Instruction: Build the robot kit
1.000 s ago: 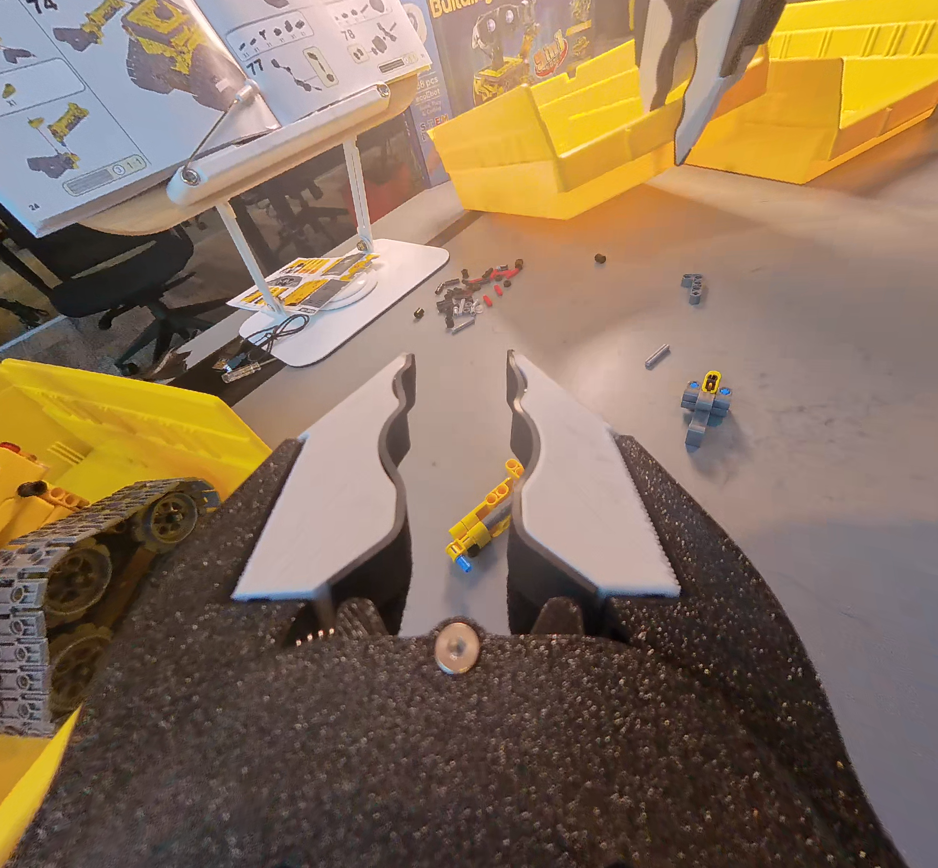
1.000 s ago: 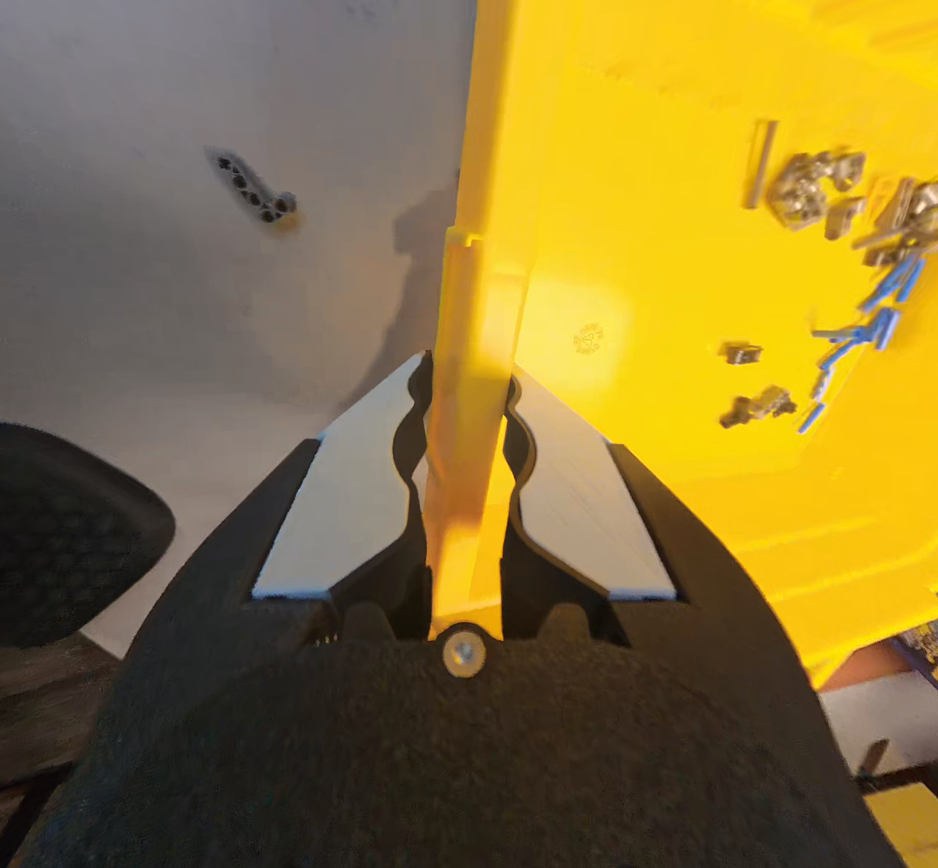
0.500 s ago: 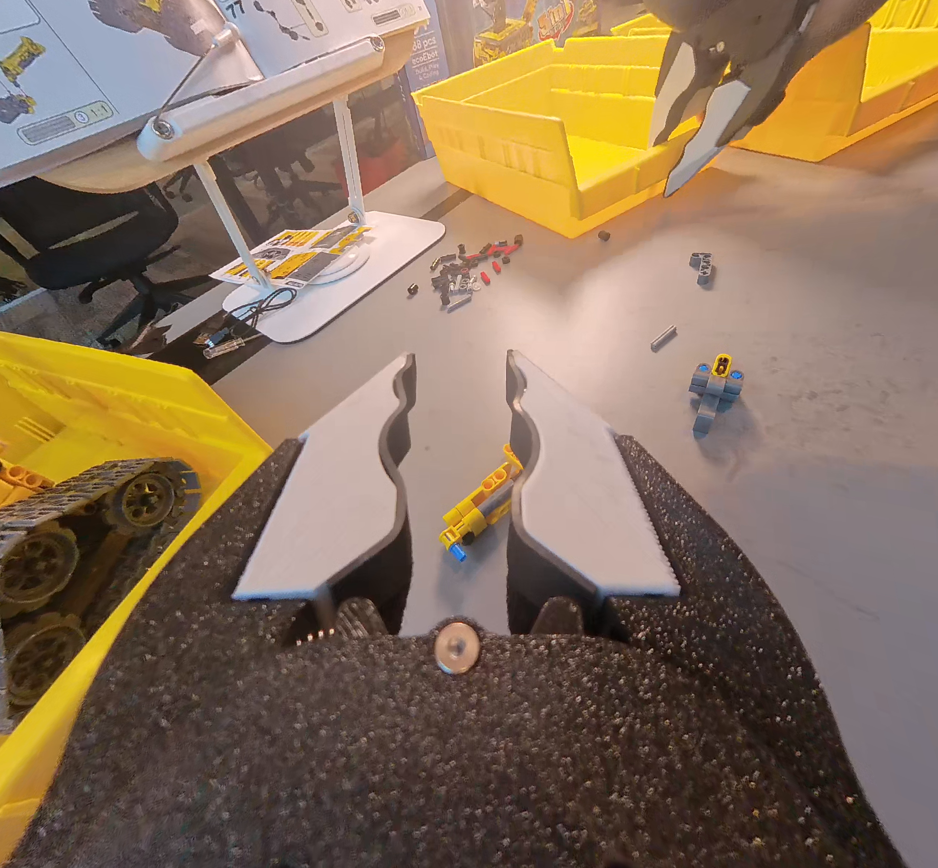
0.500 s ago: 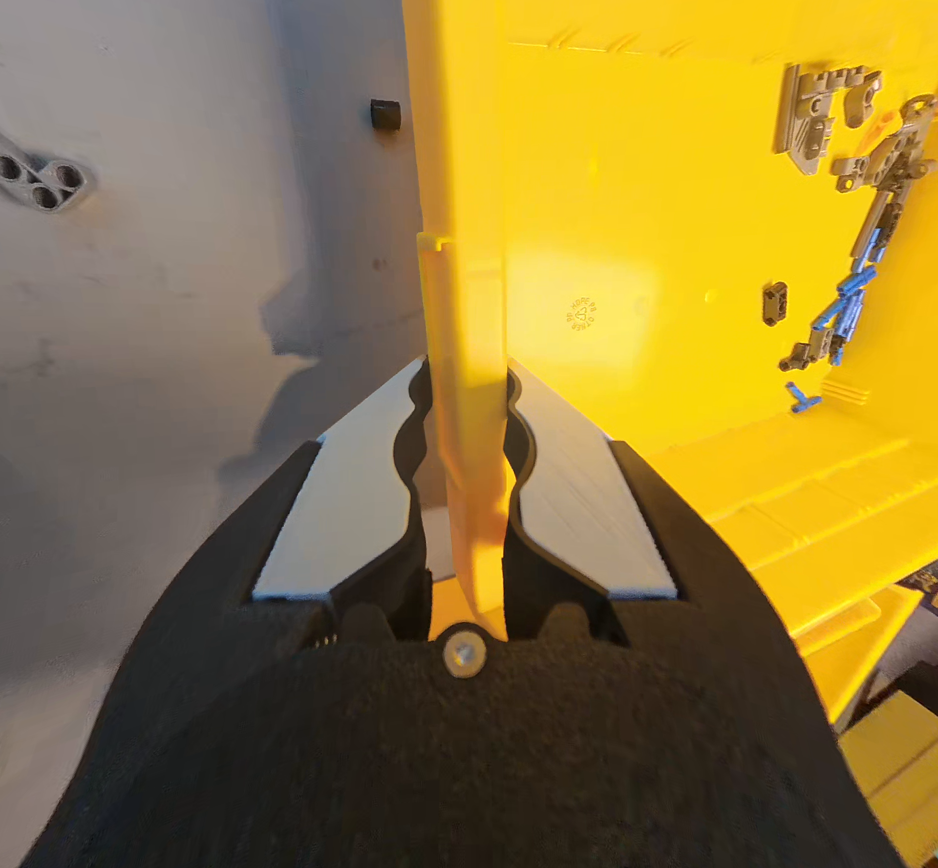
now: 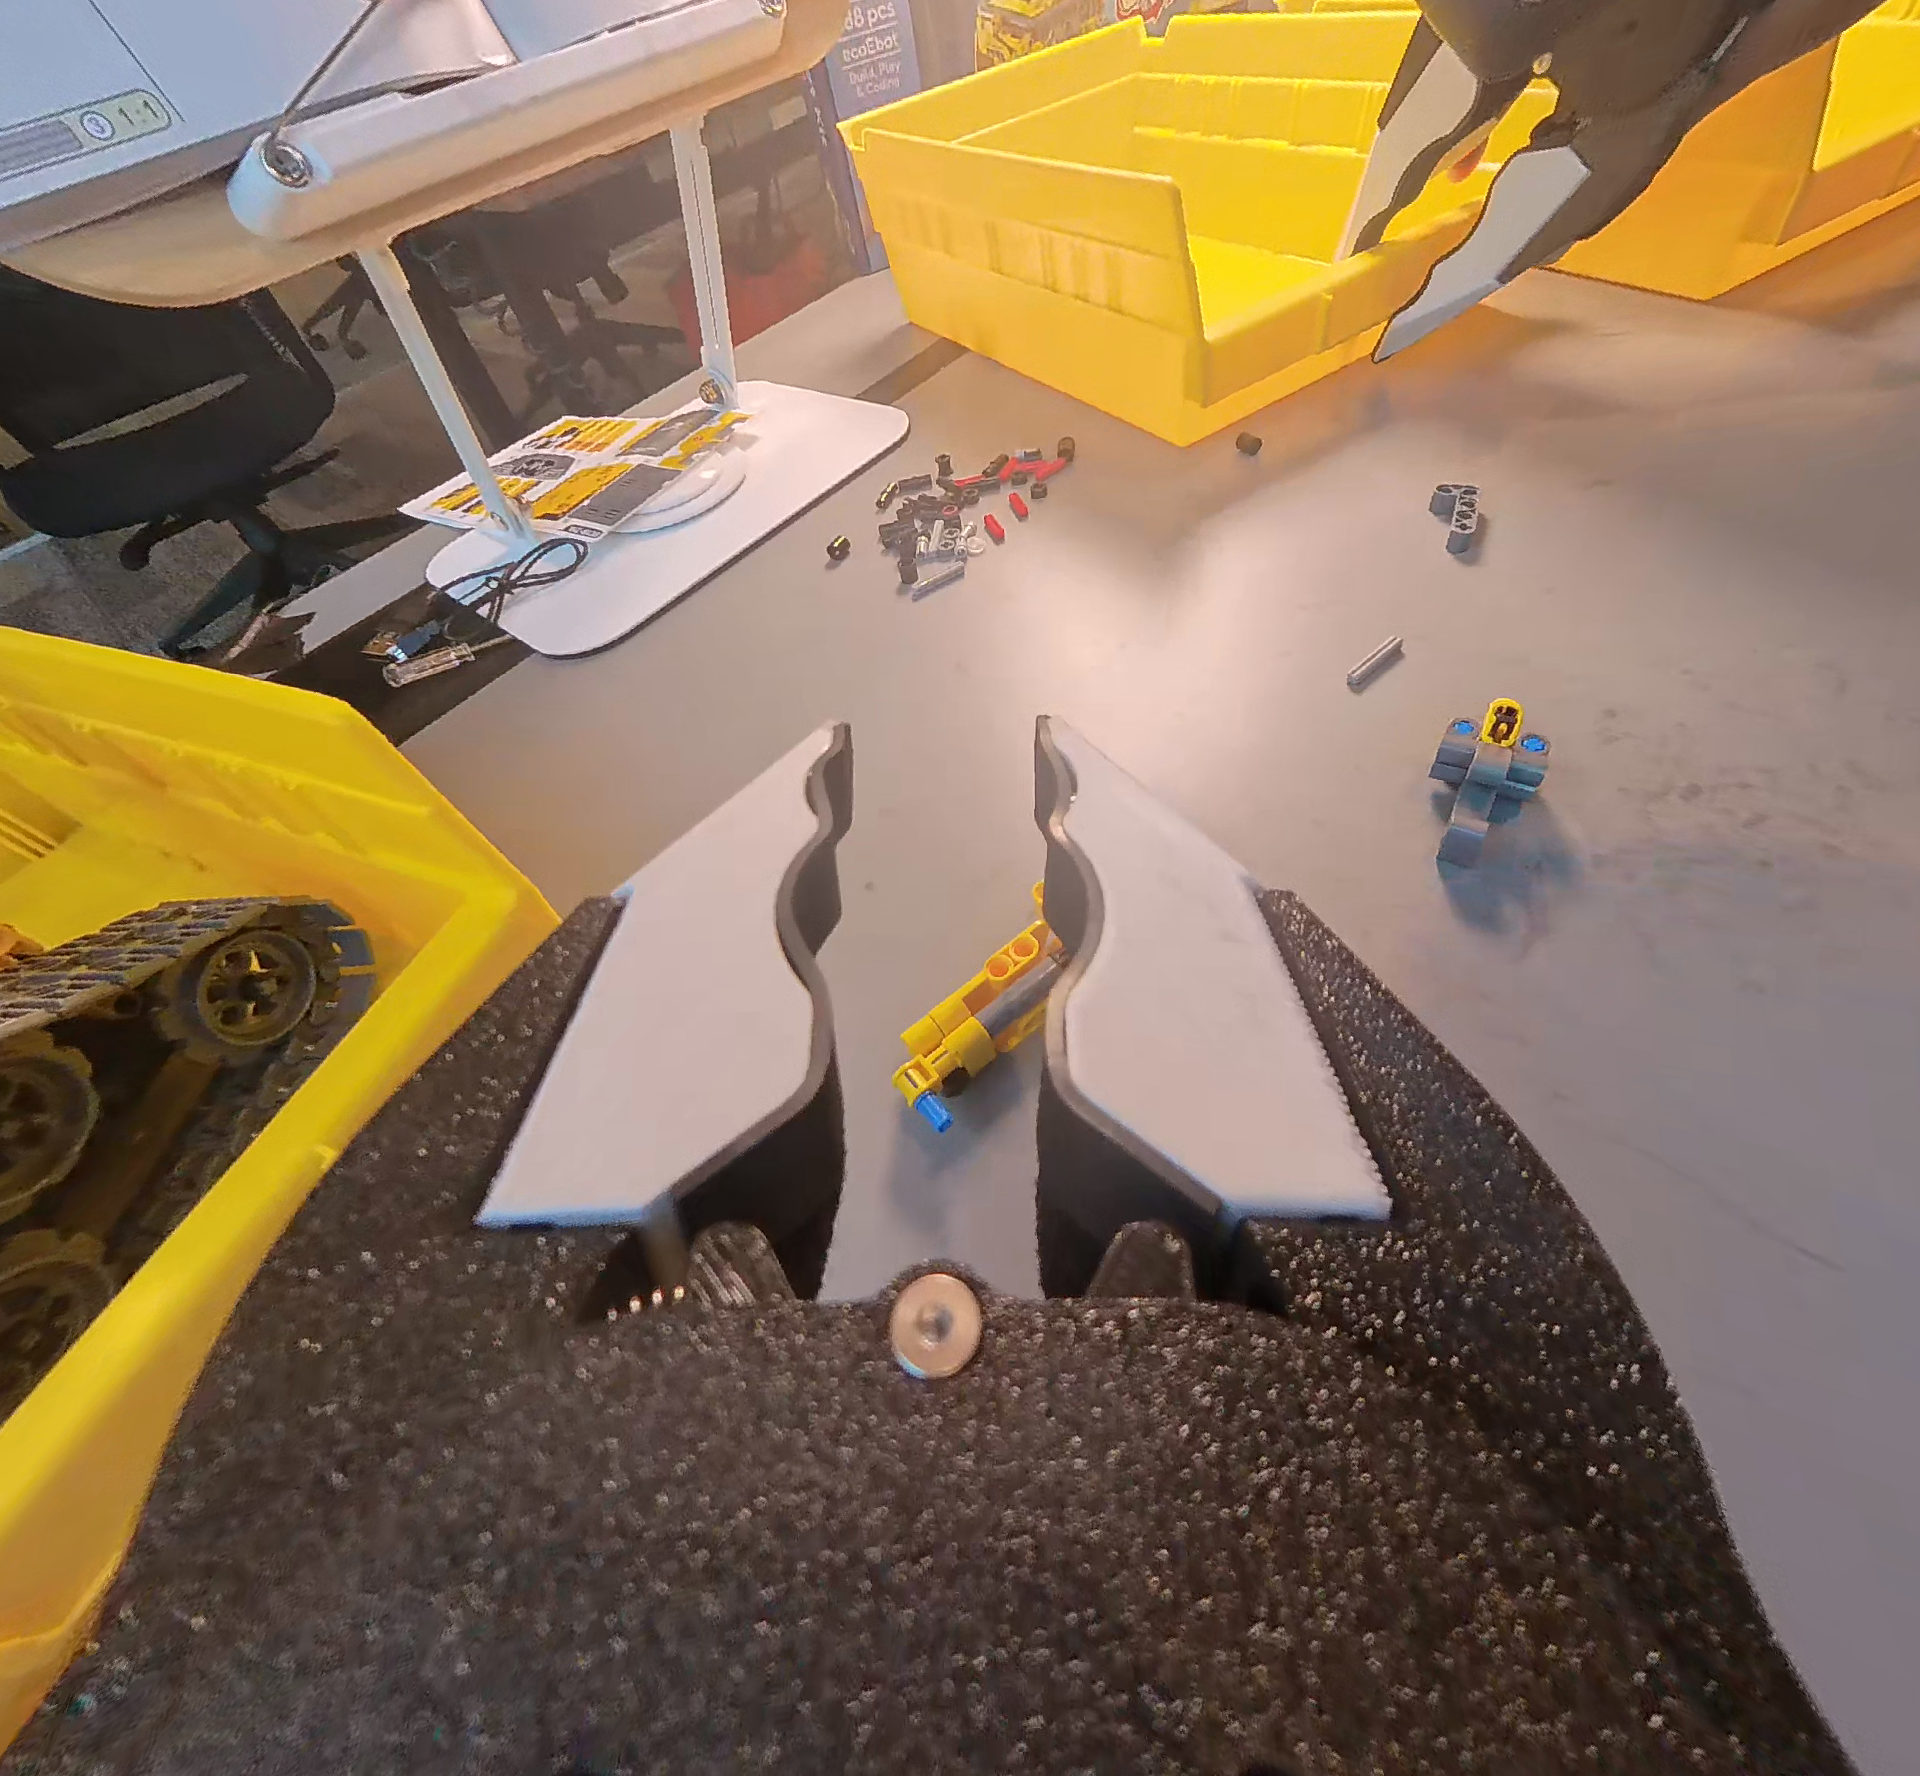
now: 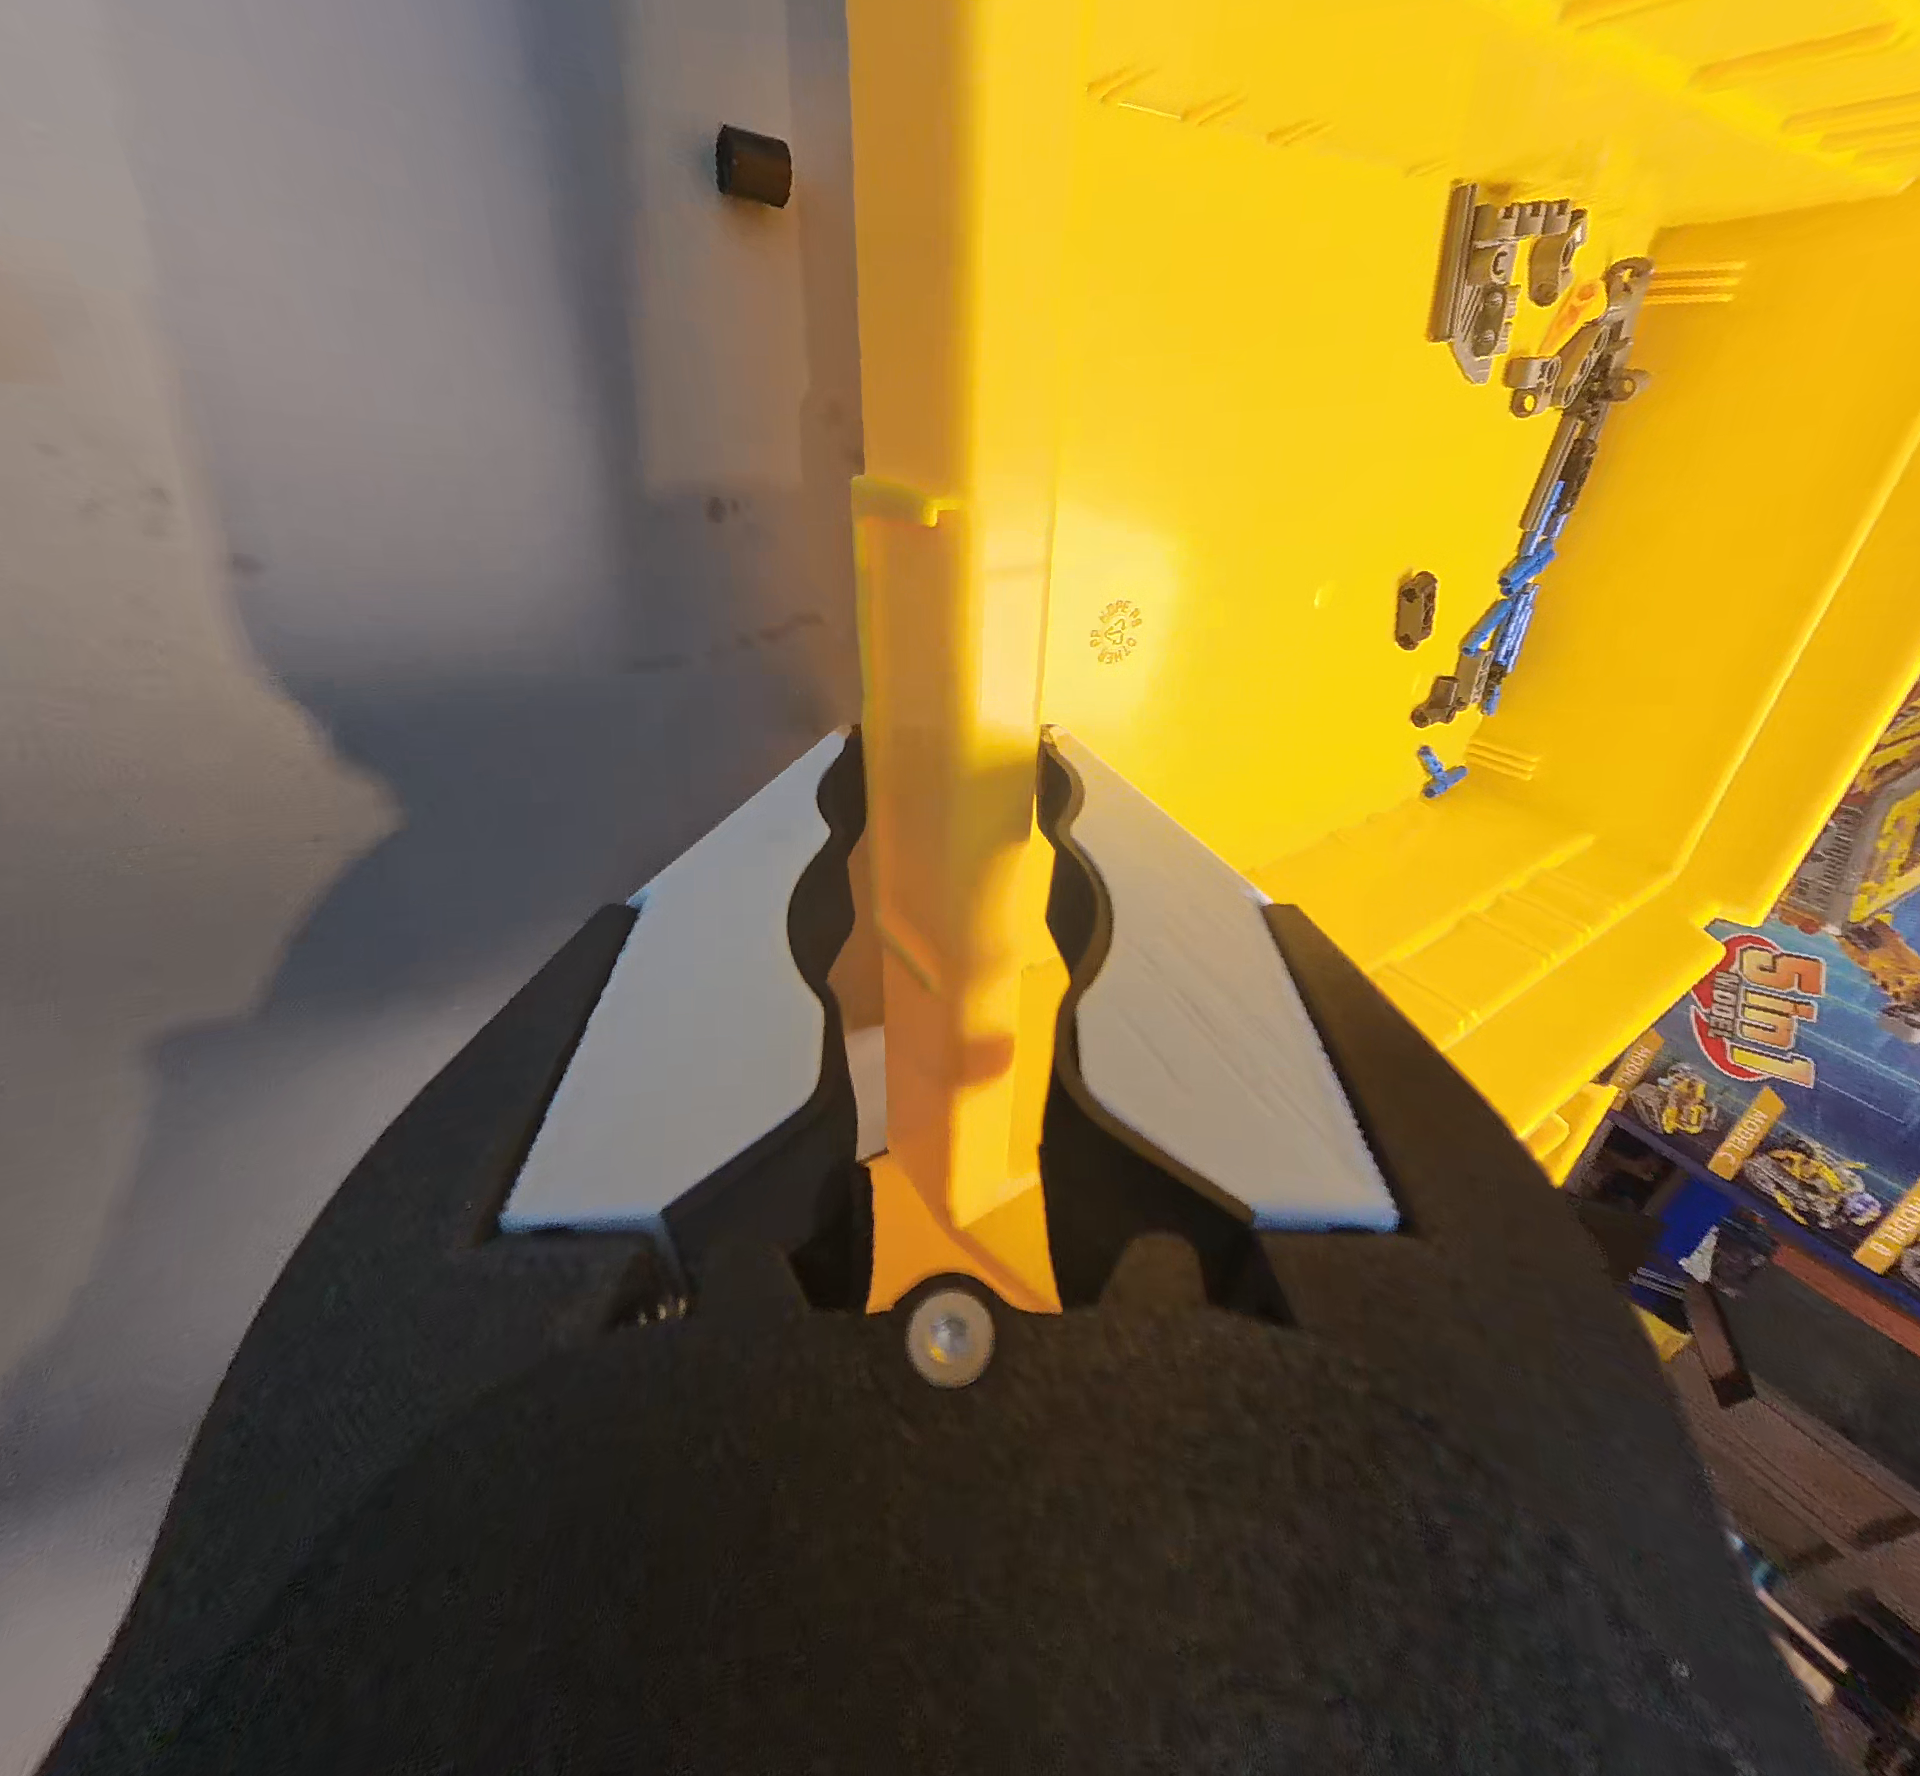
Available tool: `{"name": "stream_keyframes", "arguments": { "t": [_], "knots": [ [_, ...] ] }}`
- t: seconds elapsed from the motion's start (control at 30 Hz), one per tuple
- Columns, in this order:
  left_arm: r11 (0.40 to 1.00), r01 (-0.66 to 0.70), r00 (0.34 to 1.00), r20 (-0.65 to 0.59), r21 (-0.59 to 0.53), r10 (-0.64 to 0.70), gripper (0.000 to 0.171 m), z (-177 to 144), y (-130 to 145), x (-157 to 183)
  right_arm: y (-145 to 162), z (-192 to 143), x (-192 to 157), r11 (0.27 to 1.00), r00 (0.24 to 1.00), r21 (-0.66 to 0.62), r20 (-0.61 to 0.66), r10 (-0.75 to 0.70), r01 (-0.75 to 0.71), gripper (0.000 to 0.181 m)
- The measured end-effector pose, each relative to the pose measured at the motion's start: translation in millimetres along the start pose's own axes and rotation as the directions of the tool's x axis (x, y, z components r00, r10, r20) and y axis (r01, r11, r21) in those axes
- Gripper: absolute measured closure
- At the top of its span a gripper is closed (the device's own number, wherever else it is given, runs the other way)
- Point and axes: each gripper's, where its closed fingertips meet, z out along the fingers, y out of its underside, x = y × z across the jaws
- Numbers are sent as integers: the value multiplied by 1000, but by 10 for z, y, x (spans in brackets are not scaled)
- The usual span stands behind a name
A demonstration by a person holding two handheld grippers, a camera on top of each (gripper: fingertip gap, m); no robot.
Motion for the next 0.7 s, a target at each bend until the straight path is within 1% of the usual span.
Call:
{"name": "stream_keyframes", "arguments": {
  "t": [0.27, 0.53, 0.7],
  "knots": [
    [1000, 8, 1000, 1, 1, -8, 137, 7, 10, -9, -11, 34, -4, 997, 997, -39, -25, -70, 69, 152],
    [1000, 9, 1000, -10, -2, -9, 138, 24, 23, 17, 47, 88, 98, 995, 995, -98, -94, -35, 26, 153],
    [1000, 19, 1000, -13, 5, -19, 137, 28, 11, 20, -15, 153, 206, 992, 990, -110, -134, 52, -67, 152]
  ]
}}
